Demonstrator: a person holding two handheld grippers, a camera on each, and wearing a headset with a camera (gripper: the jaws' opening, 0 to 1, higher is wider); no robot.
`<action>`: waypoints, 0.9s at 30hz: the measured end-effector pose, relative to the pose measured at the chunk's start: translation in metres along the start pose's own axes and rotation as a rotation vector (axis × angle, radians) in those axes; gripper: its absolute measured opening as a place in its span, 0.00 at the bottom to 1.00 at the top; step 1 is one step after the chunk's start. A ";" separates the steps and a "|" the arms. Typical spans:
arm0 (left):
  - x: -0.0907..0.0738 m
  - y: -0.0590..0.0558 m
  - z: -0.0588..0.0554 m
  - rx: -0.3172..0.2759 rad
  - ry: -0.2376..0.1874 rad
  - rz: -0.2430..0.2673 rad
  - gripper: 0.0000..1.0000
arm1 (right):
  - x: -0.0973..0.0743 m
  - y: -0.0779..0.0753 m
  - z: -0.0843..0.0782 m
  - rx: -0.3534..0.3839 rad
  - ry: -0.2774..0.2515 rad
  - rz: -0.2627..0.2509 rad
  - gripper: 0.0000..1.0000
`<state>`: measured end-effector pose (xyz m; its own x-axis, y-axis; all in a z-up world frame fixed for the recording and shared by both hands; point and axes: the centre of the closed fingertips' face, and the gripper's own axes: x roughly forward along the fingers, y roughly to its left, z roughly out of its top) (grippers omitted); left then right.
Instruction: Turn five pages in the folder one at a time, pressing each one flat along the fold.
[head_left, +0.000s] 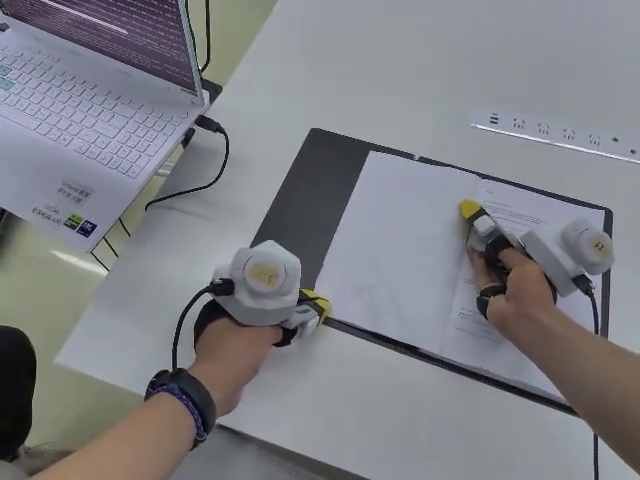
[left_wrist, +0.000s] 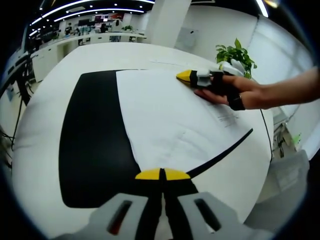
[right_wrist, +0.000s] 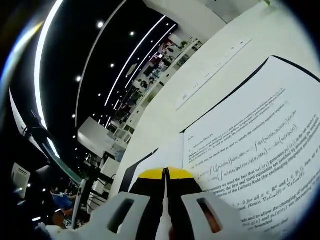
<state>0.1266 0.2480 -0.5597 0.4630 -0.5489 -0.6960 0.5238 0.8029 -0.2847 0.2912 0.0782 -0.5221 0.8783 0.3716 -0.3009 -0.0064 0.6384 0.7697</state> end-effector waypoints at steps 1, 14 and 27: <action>0.000 0.000 0.000 0.000 -0.001 0.001 0.00 | 0.001 0.000 0.002 0.001 -0.004 -0.002 0.00; 0.000 0.000 0.000 -0.001 -0.001 0.001 0.00 | 0.019 -0.004 0.022 0.043 -0.051 -0.017 0.00; 0.000 0.000 0.000 0.019 0.005 -0.001 0.00 | 0.059 -0.035 0.051 0.154 -0.079 -0.034 0.00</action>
<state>0.1266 0.2478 -0.5598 0.4589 -0.5485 -0.6990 0.5379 0.7976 -0.2728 0.3675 0.0435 -0.5385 0.9116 0.2935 -0.2879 0.0920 0.5370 0.8385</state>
